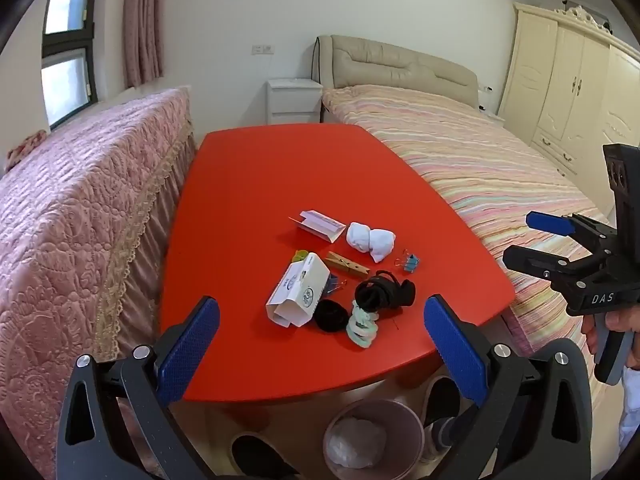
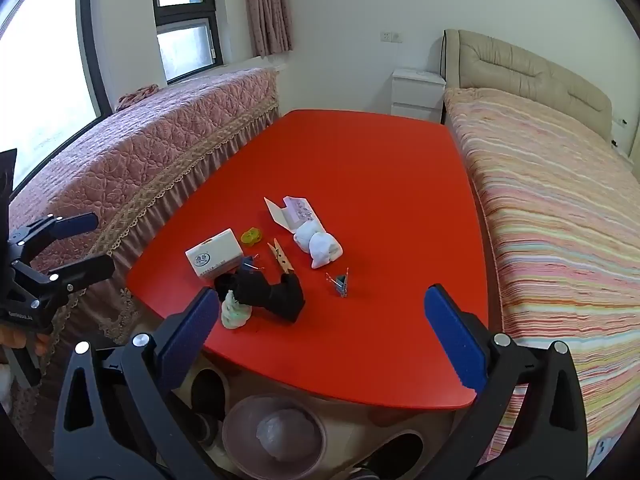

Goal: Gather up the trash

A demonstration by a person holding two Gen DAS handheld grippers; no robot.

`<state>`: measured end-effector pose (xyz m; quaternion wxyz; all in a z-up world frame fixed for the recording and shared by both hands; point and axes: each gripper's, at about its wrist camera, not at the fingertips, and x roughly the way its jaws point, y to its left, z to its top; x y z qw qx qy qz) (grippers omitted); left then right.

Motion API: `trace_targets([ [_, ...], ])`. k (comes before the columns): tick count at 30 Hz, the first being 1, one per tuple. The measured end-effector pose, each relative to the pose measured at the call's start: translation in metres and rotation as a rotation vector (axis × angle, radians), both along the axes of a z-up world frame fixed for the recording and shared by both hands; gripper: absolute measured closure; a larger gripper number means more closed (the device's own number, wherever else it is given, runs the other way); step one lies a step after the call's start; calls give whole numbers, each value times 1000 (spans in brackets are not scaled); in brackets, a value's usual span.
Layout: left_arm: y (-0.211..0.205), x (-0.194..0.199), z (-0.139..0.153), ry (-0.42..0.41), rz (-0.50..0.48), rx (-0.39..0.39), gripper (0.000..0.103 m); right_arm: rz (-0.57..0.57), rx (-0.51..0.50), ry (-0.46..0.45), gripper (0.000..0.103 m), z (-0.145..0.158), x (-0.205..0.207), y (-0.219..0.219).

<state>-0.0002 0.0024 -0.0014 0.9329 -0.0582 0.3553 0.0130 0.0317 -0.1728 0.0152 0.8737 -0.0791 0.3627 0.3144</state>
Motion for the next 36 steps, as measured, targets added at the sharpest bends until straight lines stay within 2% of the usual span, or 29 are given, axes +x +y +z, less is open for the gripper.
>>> trace_targets([
  [2, -4, 4, -1, 26, 8, 36, 6, 9, -39, -12, 3, -3, 0, 6],
  [8, 10, 8, -6, 34, -33, 8, 6, 22, 3, 7, 3, -7, 0, 2],
  [18, 7, 5, -13, 44, -22, 45, 6, 36, 3, 32, 3, -15, 2, 2],
  [36, 7, 4, -17, 63, 1, 50, 6, 49, 13, 45, 3, -13, 1, 3],
])
